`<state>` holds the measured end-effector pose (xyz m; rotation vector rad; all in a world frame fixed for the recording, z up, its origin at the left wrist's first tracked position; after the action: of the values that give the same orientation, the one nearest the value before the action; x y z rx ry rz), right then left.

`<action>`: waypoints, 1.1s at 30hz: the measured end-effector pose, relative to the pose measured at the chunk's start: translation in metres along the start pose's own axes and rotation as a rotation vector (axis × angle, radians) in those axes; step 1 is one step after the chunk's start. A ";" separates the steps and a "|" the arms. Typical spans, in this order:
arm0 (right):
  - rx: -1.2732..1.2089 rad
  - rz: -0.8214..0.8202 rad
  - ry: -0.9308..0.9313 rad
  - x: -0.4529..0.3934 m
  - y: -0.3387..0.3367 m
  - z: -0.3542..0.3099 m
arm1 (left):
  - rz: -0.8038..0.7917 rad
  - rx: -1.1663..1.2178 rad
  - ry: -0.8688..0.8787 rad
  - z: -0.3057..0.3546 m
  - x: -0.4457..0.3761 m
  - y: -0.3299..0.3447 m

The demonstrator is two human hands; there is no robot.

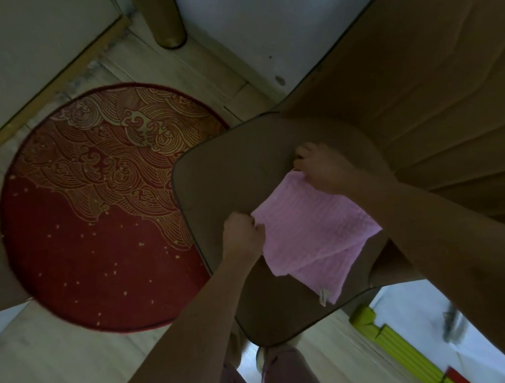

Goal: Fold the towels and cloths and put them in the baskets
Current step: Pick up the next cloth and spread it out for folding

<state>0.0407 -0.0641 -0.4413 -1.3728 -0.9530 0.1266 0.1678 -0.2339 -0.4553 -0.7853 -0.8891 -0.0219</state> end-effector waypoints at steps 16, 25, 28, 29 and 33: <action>-0.272 -0.016 0.304 0.047 -0.043 0.016 | -0.392 -0.022 0.039 0.031 0.027 -0.017; -0.389 0.257 0.204 0.135 -0.153 0.018 | -0.204 0.232 0.214 0.083 0.078 -0.131; -0.427 0.363 0.176 0.168 -0.201 0.004 | -0.237 0.252 0.270 0.100 0.099 -0.157; -0.435 0.399 0.149 0.178 -0.217 -0.002 | -0.212 0.209 0.318 0.104 0.106 -0.165; -0.408 0.484 0.071 0.216 -0.270 -0.020 | -0.109 0.112 0.444 0.121 0.135 -0.203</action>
<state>0.0719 -0.0199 -0.0989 -1.9580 -0.5875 0.2556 0.1055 -0.2665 -0.1921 -0.5944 -0.5046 -0.2321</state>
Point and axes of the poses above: each hand's wrist, its own x-axis away from the middle knuckle, its own y-axis out of the palm, z = x × y, the point moved 1 cm from there along -x, towards the middle knuckle, and after that the axes turned 7 degrees about -y, right-handed, at the moved point
